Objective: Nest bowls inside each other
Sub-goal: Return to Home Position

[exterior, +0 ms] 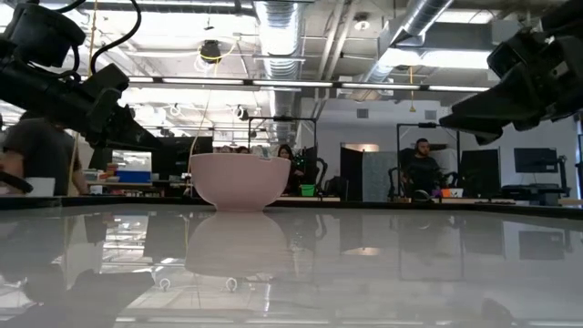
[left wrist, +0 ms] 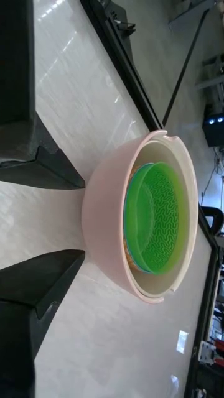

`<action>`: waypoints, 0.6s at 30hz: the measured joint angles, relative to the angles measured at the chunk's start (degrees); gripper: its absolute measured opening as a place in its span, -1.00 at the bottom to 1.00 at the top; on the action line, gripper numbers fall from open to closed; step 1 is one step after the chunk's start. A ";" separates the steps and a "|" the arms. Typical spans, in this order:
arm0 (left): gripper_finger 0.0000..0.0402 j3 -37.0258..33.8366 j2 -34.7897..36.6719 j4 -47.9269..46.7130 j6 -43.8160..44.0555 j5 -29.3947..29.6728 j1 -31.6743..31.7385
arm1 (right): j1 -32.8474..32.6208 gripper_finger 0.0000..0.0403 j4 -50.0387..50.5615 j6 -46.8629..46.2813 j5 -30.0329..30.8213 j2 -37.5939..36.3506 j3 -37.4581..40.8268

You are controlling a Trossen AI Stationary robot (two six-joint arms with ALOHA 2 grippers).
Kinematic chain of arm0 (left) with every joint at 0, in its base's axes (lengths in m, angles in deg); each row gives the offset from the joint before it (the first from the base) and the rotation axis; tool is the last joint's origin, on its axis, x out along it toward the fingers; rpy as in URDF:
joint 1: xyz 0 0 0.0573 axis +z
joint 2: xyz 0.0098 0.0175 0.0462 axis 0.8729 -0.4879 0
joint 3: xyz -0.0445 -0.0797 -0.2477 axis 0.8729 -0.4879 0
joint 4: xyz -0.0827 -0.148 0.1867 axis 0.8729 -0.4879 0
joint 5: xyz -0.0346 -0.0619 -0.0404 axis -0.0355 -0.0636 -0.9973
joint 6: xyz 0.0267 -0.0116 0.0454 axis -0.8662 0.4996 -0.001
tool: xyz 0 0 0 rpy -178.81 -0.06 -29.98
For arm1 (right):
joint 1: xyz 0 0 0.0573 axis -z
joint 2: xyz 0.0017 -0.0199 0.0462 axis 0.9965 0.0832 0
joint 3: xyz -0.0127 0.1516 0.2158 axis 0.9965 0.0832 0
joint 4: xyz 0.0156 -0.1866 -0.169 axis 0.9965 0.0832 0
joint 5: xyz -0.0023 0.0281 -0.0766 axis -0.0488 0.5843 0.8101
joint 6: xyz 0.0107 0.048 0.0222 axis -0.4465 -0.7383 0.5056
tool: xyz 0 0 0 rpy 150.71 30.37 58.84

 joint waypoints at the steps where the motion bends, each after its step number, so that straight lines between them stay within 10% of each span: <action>1: -0.22 0.00 0.00 0.00 0.00 0.00 0.00 | 0.03 -0.04 0.24 0.03 -0.07 -0.08 0.00; 18: -0.22 -0.02 -0.02 0.00 -0.02 0.00 0.00 | 6.01 -0.10 13.49 3.76 -1.14 -0.93 0.07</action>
